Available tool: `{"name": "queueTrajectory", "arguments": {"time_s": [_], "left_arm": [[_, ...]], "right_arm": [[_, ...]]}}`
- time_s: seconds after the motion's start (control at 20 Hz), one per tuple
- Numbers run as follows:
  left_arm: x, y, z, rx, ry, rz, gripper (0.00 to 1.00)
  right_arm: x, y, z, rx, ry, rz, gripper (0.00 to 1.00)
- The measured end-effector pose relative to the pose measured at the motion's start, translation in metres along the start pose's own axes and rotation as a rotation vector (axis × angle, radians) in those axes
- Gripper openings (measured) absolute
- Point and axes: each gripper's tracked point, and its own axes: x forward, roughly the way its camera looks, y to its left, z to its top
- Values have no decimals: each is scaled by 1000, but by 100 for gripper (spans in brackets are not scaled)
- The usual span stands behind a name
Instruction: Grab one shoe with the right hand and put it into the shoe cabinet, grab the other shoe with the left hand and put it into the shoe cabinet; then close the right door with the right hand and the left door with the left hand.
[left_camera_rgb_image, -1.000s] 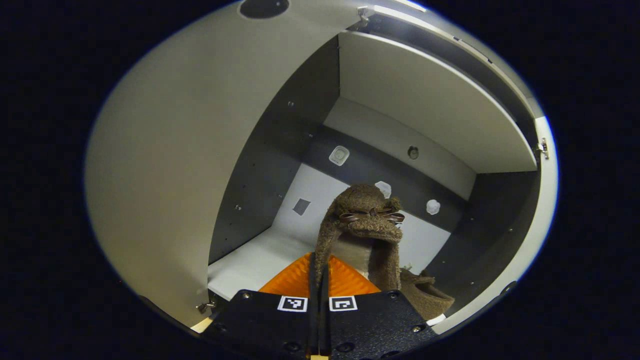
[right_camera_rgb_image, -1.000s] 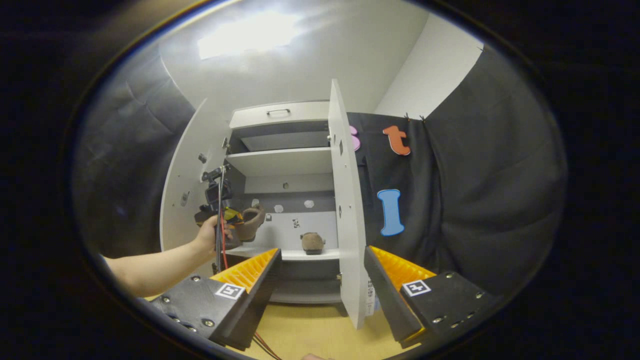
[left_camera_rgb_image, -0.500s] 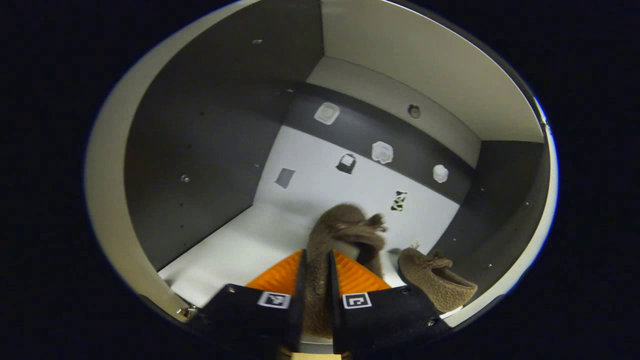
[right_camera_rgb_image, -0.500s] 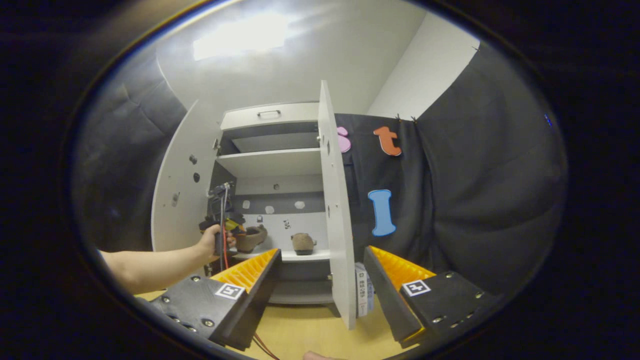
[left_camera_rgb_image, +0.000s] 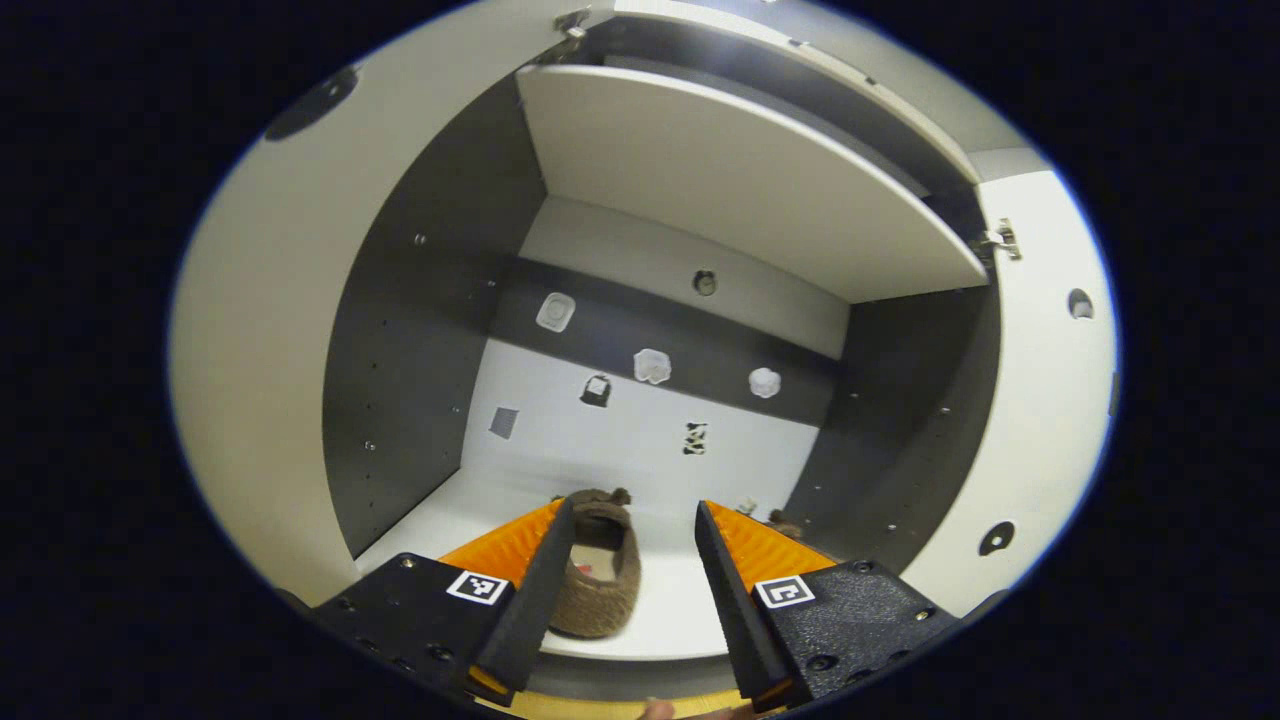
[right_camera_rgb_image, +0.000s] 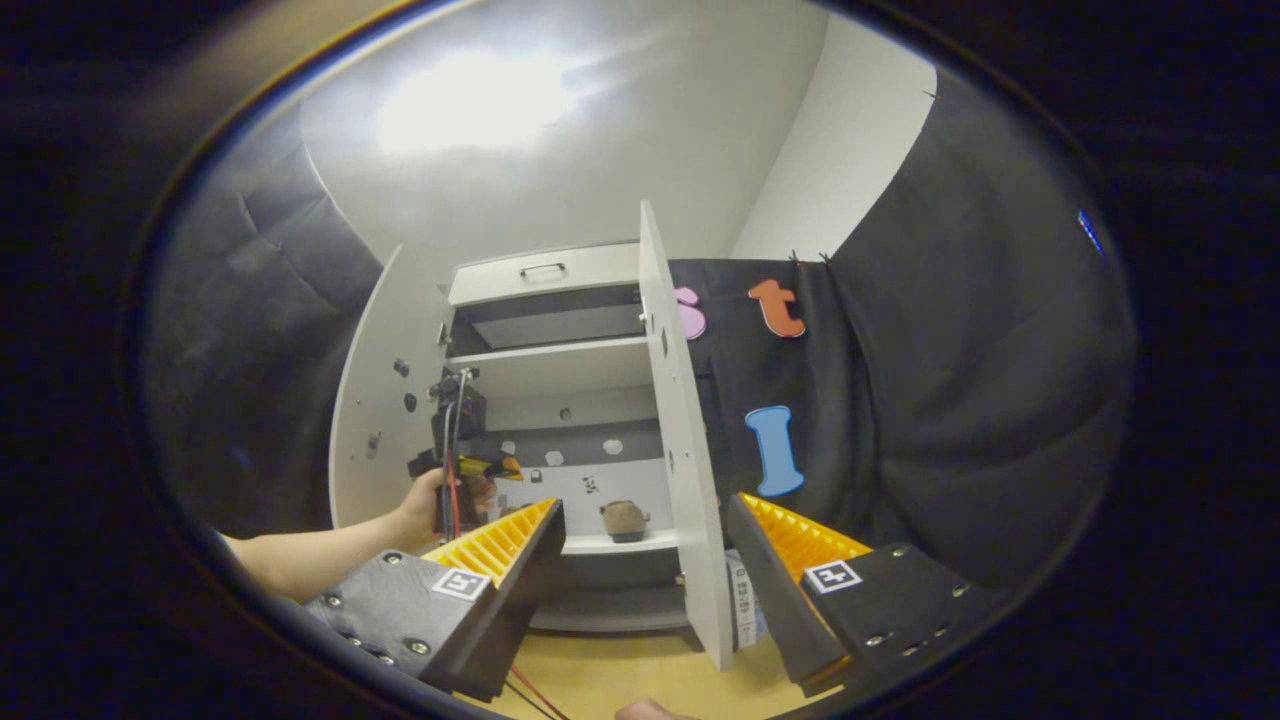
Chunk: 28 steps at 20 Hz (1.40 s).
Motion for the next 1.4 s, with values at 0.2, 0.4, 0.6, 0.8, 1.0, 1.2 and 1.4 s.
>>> {"name": "queueTrajectory", "arguments": {"time_s": [0.2,0.4,0.6,0.8,1.0,1.2,1.4], "left_arm": [[-53,-16,2,83,-56,-8,90],[-100,-32,-6,129,-90,-59,96],[-151,-42,-16,119,-120,-122,100],[-197,-61,-36,114,-123,-225,96],[-227,-63,-56,112,-107,-281,96],[-244,-60,-51,128,-151,-317,96],[-252,-47,-57,153,-125,-306,96]], "right_arm": [[3,-17,9,-93,11,-40,94],[12,-56,13,-191,56,-83,98],[22,-95,14,-265,147,-85,98],[53,-138,27,-288,217,-49,98],[101,-196,42,-357,268,-21,98],[154,-233,58,-240,289,15,99],[208,-265,53,-174,302,-48,98]]}}
